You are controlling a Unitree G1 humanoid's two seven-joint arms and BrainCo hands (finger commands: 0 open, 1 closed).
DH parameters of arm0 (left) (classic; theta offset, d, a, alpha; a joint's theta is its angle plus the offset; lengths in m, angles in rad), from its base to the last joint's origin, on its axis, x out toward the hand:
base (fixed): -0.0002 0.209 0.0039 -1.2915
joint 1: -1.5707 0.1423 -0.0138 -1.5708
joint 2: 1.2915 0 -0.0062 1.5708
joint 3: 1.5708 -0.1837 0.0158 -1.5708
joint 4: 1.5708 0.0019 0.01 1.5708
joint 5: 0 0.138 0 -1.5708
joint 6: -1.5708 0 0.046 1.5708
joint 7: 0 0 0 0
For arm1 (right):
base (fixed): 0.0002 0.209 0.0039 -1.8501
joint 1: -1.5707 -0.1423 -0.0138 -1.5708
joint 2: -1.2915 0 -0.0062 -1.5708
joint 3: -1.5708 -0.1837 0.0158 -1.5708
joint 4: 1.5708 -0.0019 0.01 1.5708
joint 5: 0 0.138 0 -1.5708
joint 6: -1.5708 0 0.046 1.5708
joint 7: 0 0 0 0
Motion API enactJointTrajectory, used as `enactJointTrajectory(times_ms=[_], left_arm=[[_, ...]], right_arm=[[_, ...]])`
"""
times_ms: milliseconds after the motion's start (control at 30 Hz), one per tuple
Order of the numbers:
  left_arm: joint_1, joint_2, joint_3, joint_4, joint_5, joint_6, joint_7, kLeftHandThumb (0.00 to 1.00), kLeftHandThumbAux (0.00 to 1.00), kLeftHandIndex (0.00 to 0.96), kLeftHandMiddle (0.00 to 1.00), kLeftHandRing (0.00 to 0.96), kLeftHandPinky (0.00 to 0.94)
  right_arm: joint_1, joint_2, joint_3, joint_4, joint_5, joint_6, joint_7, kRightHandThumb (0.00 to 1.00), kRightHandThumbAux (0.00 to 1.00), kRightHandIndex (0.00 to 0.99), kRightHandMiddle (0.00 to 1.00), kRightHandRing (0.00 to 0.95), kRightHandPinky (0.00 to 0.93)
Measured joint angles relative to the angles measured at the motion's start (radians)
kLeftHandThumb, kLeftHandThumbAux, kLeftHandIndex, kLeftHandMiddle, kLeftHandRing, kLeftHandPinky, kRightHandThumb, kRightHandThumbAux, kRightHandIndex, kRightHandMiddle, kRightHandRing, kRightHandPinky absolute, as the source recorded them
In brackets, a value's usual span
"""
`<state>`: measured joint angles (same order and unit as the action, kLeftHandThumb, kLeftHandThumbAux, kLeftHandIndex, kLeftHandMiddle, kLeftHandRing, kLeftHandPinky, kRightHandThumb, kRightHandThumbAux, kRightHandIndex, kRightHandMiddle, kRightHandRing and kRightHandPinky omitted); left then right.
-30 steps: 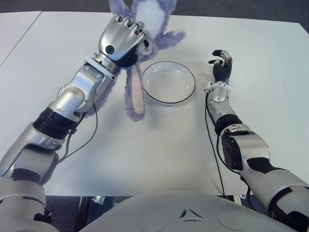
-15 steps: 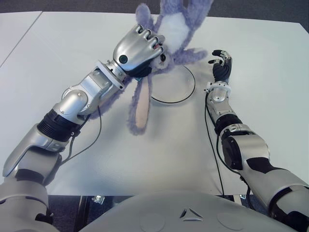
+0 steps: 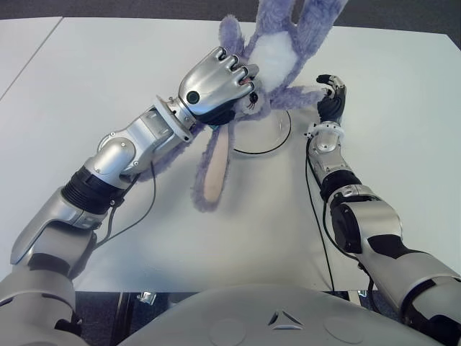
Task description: Put the doll into the plate.
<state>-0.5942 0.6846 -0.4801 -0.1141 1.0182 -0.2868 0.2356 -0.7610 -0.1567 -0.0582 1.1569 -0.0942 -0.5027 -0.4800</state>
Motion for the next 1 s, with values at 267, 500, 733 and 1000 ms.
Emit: enactJointTrajectory(times_ms=[267,500,733,1000], left_arm=[[0.019,-0.007,0.0,-0.003,-0.002,-0.006,-0.018,0.6,0.726,0.789,0.884,0.876,0.885],[0.042,-0.01,0.0,-0.003,-0.008,-0.007,-0.064,0.575,0.733,0.786,0.886,0.876,0.885],[0.065,-0.011,0.0,-0.004,-0.008,-0.006,-0.12,0.546,0.736,0.781,0.887,0.872,0.878],[0.096,-0.015,0.003,-0.019,0.005,0.035,-0.214,0.534,0.742,0.78,0.879,0.865,0.874]], right_arm=[[0.0,0.001,0.0,0.0,0.0,0.0,0.0,1.0,0.666,0.32,0.316,0.461,0.233],[0.0,0.001,0.0,0.0,0.0,0.0,0.0,1.0,0.666,0.323,0.313,0.461,0.256],[0.0,0.001,0.0,0.0,0.0,0.0,0.0,1.0,0.665,0.322,0.314,0.462,0.24],[0.0,0.002,-0.001,0.0,0.0,0.0,0.001,1.0,0.666,0.315,0.311,0.461,0.245]])
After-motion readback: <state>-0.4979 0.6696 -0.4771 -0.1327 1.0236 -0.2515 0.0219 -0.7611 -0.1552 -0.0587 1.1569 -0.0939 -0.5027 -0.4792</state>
